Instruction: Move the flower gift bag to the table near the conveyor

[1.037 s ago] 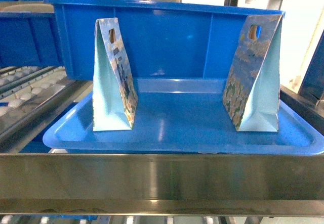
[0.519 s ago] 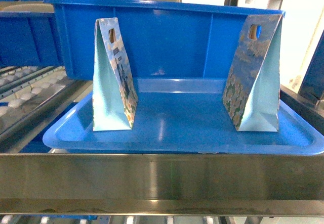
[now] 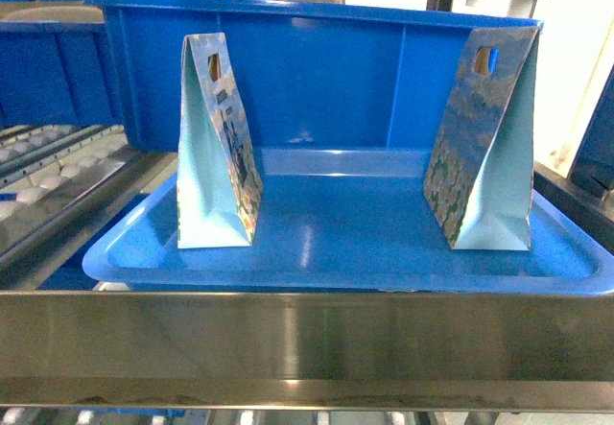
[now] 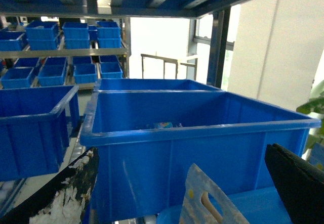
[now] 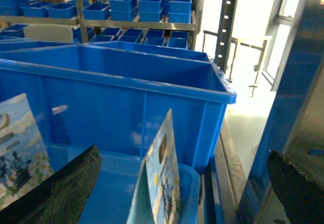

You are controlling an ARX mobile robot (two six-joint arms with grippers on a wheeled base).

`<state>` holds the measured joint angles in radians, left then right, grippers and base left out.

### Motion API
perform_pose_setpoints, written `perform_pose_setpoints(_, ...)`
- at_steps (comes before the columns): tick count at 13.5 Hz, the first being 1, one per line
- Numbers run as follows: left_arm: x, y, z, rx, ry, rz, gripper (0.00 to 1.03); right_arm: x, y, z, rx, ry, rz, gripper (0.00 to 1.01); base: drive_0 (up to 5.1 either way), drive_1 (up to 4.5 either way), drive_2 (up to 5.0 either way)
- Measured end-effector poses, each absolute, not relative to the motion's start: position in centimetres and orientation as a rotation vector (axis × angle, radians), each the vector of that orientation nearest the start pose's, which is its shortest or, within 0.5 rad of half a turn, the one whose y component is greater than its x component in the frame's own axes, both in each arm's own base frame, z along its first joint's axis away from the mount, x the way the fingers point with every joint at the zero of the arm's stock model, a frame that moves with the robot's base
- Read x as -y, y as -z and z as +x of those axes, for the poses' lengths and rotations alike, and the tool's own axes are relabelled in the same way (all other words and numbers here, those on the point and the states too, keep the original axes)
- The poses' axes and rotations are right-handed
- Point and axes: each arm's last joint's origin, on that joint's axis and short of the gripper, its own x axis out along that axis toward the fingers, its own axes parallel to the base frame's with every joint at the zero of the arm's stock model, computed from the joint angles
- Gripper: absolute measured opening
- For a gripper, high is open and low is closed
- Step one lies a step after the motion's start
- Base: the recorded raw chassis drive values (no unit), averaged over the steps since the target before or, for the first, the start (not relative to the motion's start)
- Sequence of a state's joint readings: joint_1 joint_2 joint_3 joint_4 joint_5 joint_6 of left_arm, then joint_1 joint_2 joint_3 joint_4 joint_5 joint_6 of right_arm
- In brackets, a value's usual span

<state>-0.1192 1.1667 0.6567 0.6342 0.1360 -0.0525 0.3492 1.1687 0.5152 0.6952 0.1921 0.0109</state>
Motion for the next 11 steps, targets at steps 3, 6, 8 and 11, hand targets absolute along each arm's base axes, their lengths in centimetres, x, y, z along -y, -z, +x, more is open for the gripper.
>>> perform_pose_setpoints(3, 3.6, -29.1, 25.2, 0.118, 0.271, -0.051, 0.98, -7.7, -25.2, 22.9, 0.055, -0.126, 0.028, 0.98, 0.0, 0.0, 0.0)
perform_pose_setpoints(6, 3.6, -29.1, 25.2, 0.118, 0.271, -0.051, 0.98, -7.6, -25.0, 23.1, 0.04, -0.111, 0.02, 0.98, 0.0, 0.0, 0.0)
perform_pose_setpoints(8, 3.6, -29.1, 25.2, 0.118, 0.271, -0.051, 0.98, -7.8, -24.7, 24.0, 0.005, -0.1, 0.009, 0.98, 0.0, 0.0, 0.0)
perform_pose_setpoints(11, 3.6, -29.1, 25.2, 0.118, 0.271, -0.051, 0.98, -8.9, -24.8, 25.7, -0.015, -0.099, -0.001, 0.98, 0.0, 0.0, 0.0)
